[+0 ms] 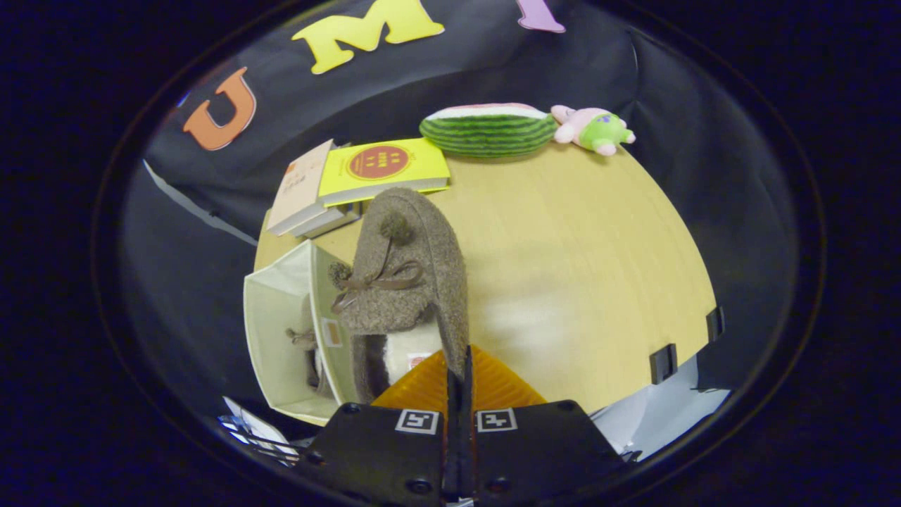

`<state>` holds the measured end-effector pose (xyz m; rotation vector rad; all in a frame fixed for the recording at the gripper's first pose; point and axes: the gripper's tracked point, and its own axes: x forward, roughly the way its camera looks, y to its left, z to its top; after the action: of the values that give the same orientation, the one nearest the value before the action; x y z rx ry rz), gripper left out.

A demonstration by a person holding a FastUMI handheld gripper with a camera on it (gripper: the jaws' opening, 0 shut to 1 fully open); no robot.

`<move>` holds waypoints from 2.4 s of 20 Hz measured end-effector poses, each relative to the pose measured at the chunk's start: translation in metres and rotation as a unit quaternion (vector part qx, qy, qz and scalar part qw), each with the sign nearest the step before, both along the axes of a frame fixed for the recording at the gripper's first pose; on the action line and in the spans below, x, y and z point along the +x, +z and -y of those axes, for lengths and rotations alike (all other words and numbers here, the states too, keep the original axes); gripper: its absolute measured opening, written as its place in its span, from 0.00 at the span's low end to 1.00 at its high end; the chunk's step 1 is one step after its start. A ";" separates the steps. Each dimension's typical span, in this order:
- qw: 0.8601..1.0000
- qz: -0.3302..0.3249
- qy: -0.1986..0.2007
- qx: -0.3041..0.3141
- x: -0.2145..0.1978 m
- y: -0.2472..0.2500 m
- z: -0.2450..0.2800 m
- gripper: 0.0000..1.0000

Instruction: Open the storage box then place both shoes into the box .Put the left shoe in first, then the right shoe, with the right side of both shoes facing outward in a uniform manner.

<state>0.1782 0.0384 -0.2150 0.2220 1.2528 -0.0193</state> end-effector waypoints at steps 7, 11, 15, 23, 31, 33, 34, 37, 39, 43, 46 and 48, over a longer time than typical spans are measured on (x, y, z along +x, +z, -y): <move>0.999 0.011 0.041 0.032 -0.021 0.020 -0.104 0.06; 0.997 0.041 0.064 0.035 -0.021 0.019 -0.148 0.06; 0.997 0.054 0.051 0.027 -0.028 0.000 -0.167 0.06; 0.997 0.067 0.035 0.026 -0.013 -0.021 -0.162 0.07; 0.988 0.149 0.022 0.027 0.003 0.014 -0.146 0.86; 0.983 0.182 0.034 0.009 0.005 0.027 -0.138 1.00; 0.980 0.194 0.037 0.002 0.002 0.034 -0.132 1.00; 0.972 0.231 0.041 0.003 -0.010 0.053 -0.123 1.00; 0.962 0.268 0.044 -0.017 -0.018 0.068 -0.106 1.00; 0.938 0.341 0.033 -0.053 -0.043 0.090 -0.077 1.00; 0.929 0.363 0.029 -0.062 -0.065 0.094 -0.063 1.00; 0.917 0.389 0.025 -0.087 -0.076 0.098 -0.043 1.00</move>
<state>0.1023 0.0818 -0.1167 0.0289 0.4551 0.0020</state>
